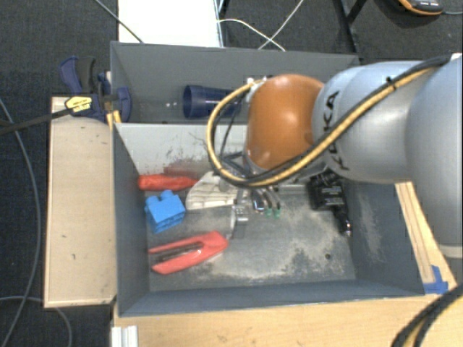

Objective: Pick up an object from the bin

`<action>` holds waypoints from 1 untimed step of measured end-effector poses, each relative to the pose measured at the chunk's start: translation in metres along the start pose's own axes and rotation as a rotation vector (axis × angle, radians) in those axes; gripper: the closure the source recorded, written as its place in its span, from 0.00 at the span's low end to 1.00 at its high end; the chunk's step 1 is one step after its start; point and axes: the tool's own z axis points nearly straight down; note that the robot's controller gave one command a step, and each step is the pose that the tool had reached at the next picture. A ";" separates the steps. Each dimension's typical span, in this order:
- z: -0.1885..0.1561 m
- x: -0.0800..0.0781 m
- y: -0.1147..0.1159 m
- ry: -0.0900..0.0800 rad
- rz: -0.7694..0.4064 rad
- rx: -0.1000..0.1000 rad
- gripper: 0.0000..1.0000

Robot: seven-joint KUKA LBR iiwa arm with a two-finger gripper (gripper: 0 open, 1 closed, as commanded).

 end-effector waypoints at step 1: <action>-0.005 -0.002 -0.001 -0.008 0.006 -0.001 0.00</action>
Offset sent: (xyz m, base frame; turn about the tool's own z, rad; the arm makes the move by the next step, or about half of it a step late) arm -0.0470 0.0678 -0.0806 -0.3392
